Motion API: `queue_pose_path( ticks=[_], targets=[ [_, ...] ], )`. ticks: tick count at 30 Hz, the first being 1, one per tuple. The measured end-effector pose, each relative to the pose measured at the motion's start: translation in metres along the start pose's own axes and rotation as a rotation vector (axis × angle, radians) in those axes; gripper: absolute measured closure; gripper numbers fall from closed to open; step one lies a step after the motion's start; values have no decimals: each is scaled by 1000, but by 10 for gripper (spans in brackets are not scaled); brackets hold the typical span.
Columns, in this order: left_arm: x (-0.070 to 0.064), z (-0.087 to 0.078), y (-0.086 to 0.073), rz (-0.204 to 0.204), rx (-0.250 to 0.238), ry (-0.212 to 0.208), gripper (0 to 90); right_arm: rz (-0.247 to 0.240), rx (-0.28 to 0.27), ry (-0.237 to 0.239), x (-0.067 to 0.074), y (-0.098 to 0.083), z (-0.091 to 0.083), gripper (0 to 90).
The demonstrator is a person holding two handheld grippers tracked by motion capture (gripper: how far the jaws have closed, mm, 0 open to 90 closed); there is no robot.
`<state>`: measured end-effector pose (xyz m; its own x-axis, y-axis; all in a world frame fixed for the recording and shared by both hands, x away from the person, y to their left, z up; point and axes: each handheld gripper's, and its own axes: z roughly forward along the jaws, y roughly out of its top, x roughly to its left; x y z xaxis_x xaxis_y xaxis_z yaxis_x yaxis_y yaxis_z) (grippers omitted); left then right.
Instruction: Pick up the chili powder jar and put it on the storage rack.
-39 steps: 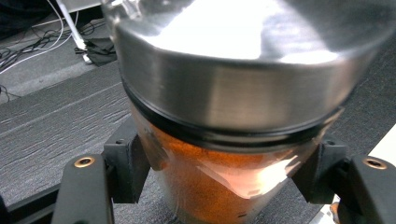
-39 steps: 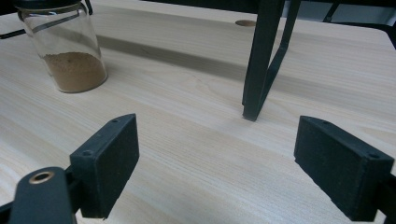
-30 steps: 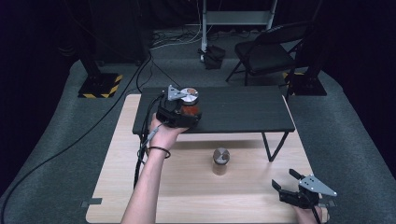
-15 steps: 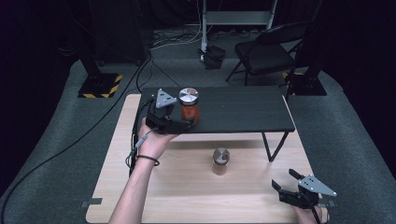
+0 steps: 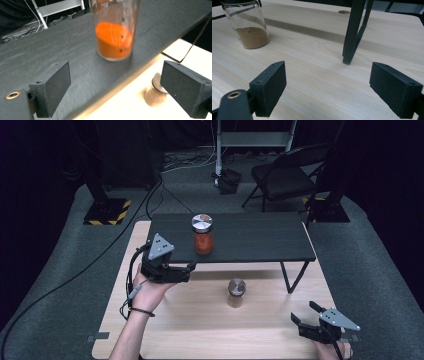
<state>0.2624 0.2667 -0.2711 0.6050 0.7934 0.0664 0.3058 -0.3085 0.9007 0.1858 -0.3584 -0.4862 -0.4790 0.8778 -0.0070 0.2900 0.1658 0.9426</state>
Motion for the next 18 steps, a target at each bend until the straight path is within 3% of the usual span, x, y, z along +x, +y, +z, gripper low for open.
queue_pose_path(
  ticks=[1, 6, 18],
  targets=[
    [0, 0, 0, 0, 0, 0, 96, 0, 0, 0, 0, 0, 0, 130],
    [3, -6, -30, -17, -8, -20, 96, -2, 1, -1, 0, 0, 0, 130],
    [0, -12, -95, -10, -5, -14, 100, -2, 0, -2, 1, 0, 0, 130]
  ],
)
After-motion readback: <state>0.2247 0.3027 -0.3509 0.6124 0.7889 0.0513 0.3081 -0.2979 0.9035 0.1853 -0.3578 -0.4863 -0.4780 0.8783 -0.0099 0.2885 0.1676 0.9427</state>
